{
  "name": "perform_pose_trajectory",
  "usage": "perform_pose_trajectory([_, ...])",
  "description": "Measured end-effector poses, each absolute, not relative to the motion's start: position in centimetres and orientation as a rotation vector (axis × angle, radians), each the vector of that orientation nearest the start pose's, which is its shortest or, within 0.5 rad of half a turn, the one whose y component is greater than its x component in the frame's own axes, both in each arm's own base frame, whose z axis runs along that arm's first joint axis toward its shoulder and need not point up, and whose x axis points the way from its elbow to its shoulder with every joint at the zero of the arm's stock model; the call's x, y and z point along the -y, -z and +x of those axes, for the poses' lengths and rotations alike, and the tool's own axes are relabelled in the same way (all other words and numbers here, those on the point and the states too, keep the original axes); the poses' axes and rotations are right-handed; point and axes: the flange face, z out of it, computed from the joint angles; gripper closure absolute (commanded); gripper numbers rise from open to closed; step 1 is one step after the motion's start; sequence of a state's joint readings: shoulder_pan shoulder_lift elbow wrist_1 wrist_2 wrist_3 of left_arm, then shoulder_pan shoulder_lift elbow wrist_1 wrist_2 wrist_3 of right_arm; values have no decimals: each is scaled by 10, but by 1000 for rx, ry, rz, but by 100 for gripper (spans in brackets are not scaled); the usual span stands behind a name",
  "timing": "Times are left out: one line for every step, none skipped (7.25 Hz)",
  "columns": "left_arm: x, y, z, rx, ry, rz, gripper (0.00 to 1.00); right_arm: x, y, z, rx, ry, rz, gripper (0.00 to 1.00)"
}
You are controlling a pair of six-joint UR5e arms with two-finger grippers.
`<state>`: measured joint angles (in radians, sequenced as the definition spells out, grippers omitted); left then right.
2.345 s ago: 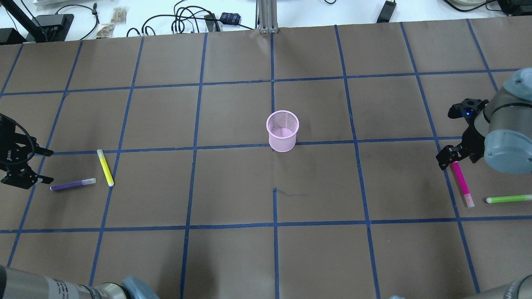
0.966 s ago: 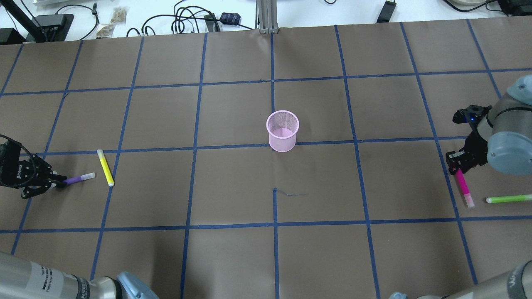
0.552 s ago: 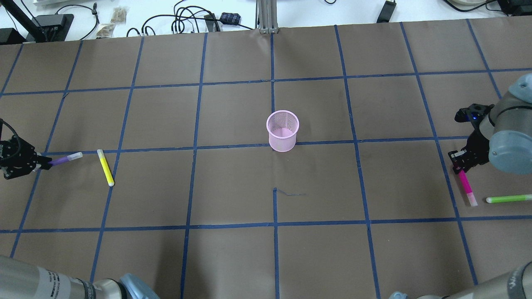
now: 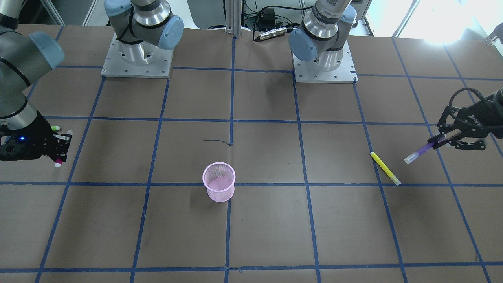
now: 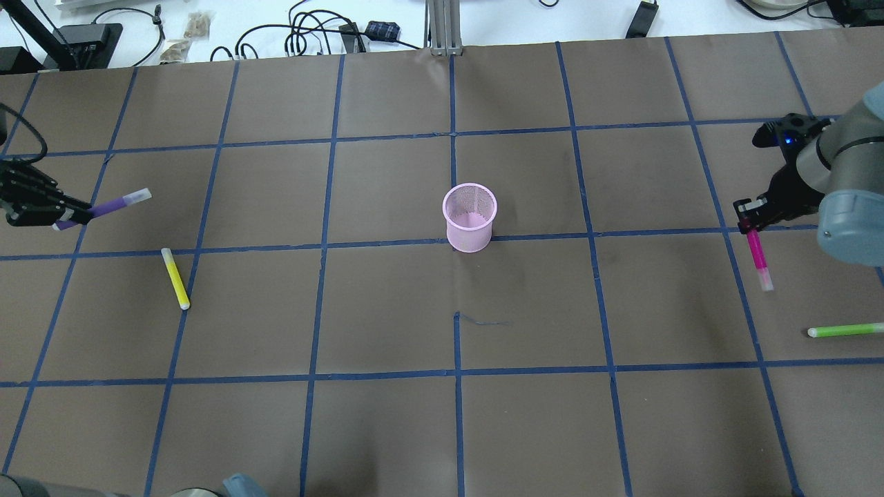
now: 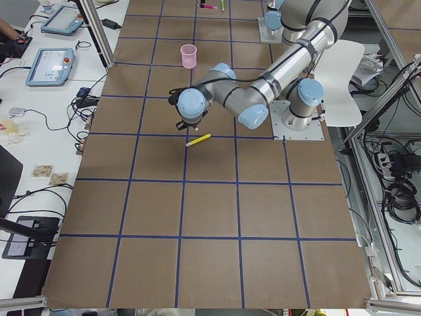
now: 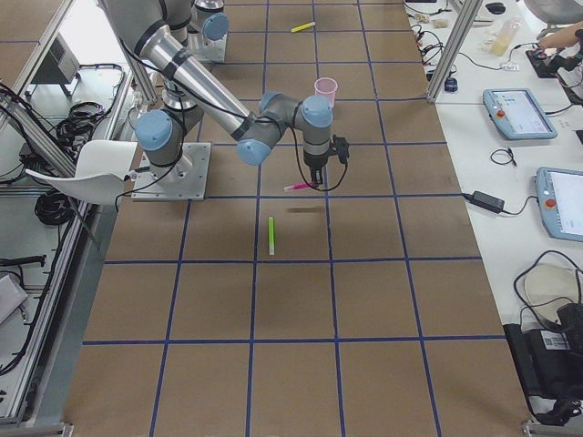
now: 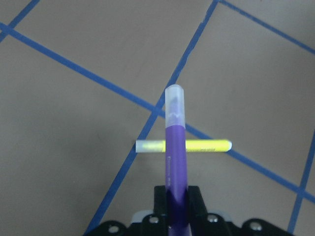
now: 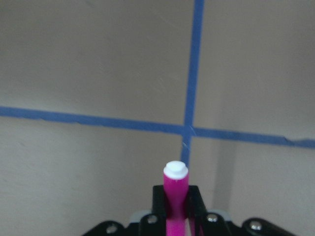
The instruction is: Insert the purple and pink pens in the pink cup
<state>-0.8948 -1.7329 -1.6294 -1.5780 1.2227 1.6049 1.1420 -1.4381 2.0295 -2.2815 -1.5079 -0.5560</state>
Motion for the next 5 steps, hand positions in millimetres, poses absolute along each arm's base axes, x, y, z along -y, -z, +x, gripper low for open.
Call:
perform_pose_trajectory([520, -415, 151, -3171, 340, 1360, 100, 511, -309, -39, -3096, 344, -259, 100])
perform_pose_trajectory([518, -438, 110, -3222, 299, 1206, 100, 515, -332, -8, -3074, 447, -306, 100])
perform_pose_trajectory([516, -453, 75, -3293, 261, 1004, 100, 521, -349, 11, -3058, 514, -334, 100])
perform_pose_trajectory([514, -464, 42, -3364, 222, 770, 100, 526, -361, 19, -3051, 555, -346, 100])
perform_pose_trajectory([512, -472, 10, -3419, 181, 535, 100, 529, -368, 21, -3049, 576, -350, 100])
